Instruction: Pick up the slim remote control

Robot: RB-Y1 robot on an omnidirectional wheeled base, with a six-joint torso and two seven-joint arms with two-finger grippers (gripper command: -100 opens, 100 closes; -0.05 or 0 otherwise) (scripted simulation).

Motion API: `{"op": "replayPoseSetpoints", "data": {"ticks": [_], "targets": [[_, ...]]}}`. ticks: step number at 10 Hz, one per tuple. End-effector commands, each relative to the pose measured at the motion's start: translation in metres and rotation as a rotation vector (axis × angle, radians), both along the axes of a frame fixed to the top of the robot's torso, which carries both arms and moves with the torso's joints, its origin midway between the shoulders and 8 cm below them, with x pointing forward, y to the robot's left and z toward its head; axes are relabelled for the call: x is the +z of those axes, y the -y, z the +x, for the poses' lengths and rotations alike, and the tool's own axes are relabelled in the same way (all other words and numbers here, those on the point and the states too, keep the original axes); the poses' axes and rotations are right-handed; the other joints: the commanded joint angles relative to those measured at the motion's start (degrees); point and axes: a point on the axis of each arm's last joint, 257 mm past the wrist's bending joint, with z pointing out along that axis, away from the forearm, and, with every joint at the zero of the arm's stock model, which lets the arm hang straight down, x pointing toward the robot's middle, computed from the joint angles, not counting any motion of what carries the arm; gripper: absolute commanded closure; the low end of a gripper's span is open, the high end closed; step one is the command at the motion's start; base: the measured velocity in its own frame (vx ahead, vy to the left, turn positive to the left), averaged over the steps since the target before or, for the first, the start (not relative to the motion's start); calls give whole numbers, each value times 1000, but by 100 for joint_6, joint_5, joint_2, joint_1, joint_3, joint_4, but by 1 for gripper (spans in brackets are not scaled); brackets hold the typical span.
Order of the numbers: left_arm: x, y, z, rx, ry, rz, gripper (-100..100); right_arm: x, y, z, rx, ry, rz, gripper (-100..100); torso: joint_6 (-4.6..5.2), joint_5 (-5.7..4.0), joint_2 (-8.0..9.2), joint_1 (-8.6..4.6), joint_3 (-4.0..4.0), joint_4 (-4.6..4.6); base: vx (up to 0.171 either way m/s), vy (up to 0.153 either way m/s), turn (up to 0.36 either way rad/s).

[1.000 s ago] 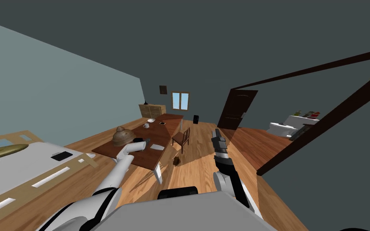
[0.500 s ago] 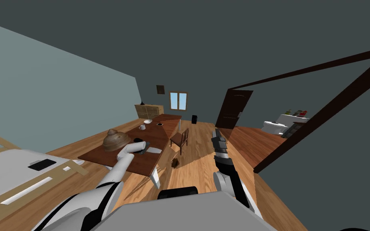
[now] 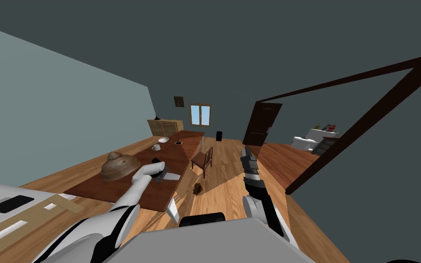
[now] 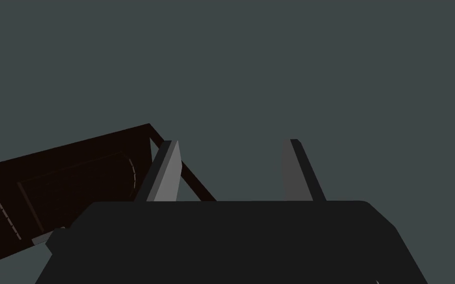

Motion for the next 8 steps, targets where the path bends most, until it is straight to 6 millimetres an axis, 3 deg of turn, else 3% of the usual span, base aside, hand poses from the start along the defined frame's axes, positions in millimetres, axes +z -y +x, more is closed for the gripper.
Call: {"op": "replayPoseSetpoints", "data": {"ticks": [1,3,4,6,8], "targets": [[-4,-2,-4,3,-18,-6,-100,0,0,0,0,0,0,0,0,0,0,0,0,0,30,2,10],[-20,-1,-32,22,-121,-46,-100,0,0,0,0,0,0,0,1,0,14,0,9,4,77,-7,-116],[-21,-1,-32,22,-124,-47,-100,0,0,0,0,0,0,0,2,0,0,-2,1,1,91,0,-37],[-34,2,-58,38,-211,-83,-100,0,0,0,0,0,0,0,1,1,2,2,1,1,87,4,-83],[-39,4,-69,45,-247,-100,-100,0,0,0,0,0,0,0,-1,1,5,6,3,1,76,18,-48]]}}
